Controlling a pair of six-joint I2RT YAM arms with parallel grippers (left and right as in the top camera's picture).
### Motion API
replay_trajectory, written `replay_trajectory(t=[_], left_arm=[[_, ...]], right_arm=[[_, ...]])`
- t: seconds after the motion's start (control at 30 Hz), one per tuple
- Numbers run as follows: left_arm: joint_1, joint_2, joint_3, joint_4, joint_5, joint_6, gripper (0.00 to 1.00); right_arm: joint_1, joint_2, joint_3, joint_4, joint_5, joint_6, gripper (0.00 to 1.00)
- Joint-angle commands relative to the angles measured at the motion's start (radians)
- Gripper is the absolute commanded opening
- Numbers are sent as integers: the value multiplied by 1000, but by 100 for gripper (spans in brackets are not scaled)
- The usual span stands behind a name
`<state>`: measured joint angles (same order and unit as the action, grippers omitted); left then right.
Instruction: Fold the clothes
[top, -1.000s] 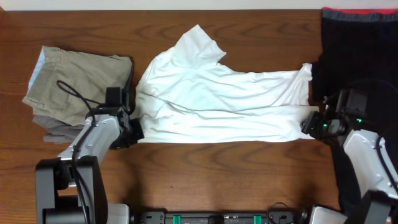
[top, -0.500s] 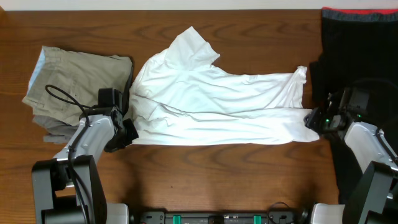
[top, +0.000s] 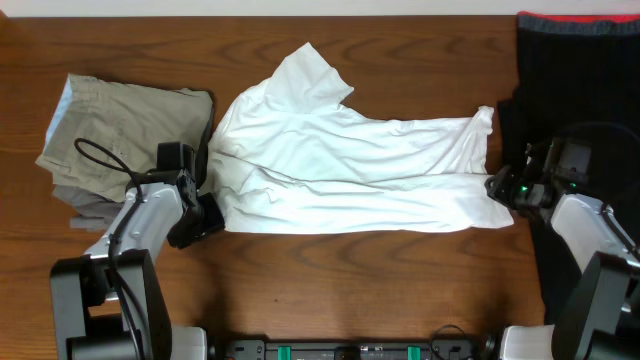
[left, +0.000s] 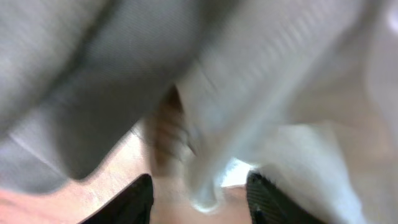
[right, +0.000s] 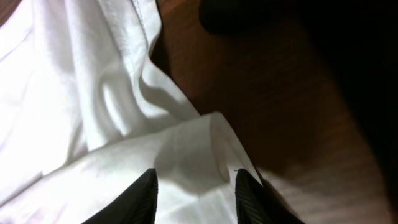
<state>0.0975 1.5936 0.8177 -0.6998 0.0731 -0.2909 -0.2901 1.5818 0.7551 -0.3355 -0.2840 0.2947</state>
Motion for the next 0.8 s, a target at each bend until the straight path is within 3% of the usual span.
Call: replay_trajectory(t=[0.0, 0.07, 0.17, 0.27, 0.43, 0.6, 0.77], left_arm=[[2, -31, 70, -54, 59, 24, 53], [2, -53, 100, -101, 59, 27, 54], [2, -97, 144, -163, 59, 37, 56], [2, -152, 183, -211, 59, 58, 62], [2, -238, 217, -238, 59, 62, 68], [2, -281, 222, -237, 72, 74, 69], [1, -281, 222, -219, 138, 151, 68]], right_arm=[[12, 52, -13, 24, -17, 35, 38], [12, 76, -13, 45, -37, 41, 35], [12, 84, -13, 74, -106, 42, 11], [9, 63, -5, 94, -174, 58, 1], [-3, -25, 5, 92, -230, 77, 1], [-3, -84, 5, 106, -228, 89, 2], [-1, -71, 4, 140, -121, 132, 6]])
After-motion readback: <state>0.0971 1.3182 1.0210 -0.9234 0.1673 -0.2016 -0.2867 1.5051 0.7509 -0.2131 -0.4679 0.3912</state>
